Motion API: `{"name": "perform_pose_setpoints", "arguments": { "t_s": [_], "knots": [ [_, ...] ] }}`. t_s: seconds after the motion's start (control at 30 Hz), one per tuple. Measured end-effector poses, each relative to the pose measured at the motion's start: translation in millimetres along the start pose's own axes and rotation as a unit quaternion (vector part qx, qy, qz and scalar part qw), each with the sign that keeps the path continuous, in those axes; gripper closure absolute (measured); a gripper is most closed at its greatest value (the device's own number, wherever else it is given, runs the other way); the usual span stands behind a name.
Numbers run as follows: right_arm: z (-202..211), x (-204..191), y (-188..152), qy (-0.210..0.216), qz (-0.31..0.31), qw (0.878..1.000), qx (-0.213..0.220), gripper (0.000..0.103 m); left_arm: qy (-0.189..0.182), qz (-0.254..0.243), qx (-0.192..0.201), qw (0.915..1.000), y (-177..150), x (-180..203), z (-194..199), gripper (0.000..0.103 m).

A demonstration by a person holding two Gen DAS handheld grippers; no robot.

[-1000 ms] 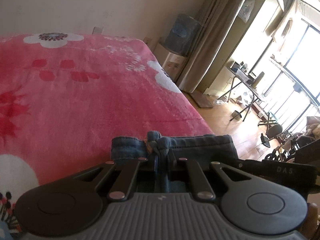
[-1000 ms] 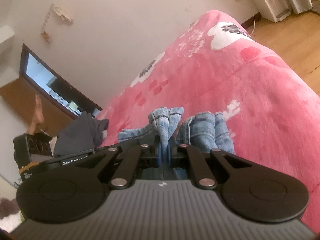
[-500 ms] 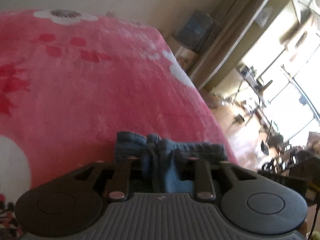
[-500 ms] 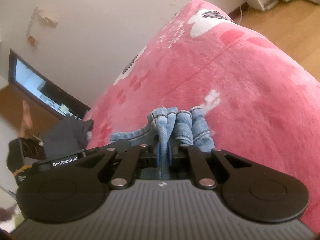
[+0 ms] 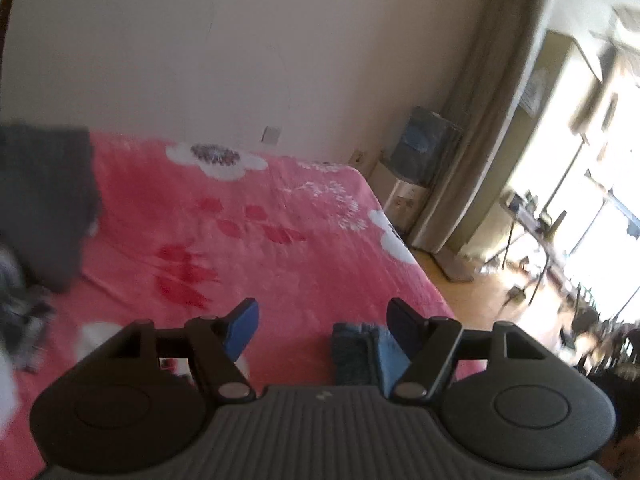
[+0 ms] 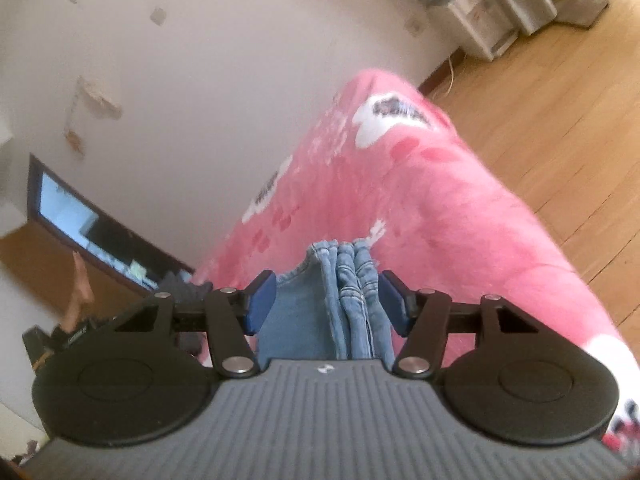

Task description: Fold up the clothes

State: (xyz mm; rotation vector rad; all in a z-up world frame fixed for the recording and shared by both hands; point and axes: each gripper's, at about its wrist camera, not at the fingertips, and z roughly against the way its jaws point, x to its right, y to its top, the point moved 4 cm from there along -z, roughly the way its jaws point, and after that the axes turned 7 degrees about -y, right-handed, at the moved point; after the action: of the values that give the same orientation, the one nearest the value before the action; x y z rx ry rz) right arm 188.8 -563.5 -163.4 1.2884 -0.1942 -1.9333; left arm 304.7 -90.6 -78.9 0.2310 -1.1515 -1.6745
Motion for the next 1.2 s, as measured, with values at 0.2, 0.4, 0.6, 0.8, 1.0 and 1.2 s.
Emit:
{"name": "perform_pose_setpoints", "arguments": {
  "t_s": [0.2, 0.4, 0.6, 0.8, 1.0, 1.2],
  "knots": [
    [77.7, -12.9, -31.6, 0.000, 0.030, 1.000, -0.004, 0.047, -0.051, -0.084, -0.075, 0.9923, -86.4, 50.4, 44.8, 0.029],
    [131.1, -21.5, -119.8, -0.006, 0.098, 0.992, -0.077, 0.047, -0.123, -0.157, -0.162, 0.9664, -196.3, 100.5, 79.0, 0.030],
    [151.5, -6.8, -200.4, -0.015, 0.105, 0.985, -0.133, 0.047, -0.169, -0.233, -0.191, 0.9386, -280.5, 133.7, 96.6, 0.031],
    [149.2, 4.0, -232.4, -0.038, 0.111, 0.985, -0.129, 0.053, -0.143, -0.229, -0.188, 0.9442, -298.1, 129.1, 83.3, 0.068],
    [137.9, 2.6, -223.3, -0.051, 0.120, 0.982, -0.137, 0.091, -0.129, -0.240, -0.213, 0.9382, -294.0, 124.6, 78.7, 0.092],
    [124.8, 10.5, -232.2, -0.107, 0.156, 0.969, -0.159, 0.079, -0.118, -0.242, -0.234, 0.9343, -298.3, 112.4, 79.8, 0.078]
  ]
}}
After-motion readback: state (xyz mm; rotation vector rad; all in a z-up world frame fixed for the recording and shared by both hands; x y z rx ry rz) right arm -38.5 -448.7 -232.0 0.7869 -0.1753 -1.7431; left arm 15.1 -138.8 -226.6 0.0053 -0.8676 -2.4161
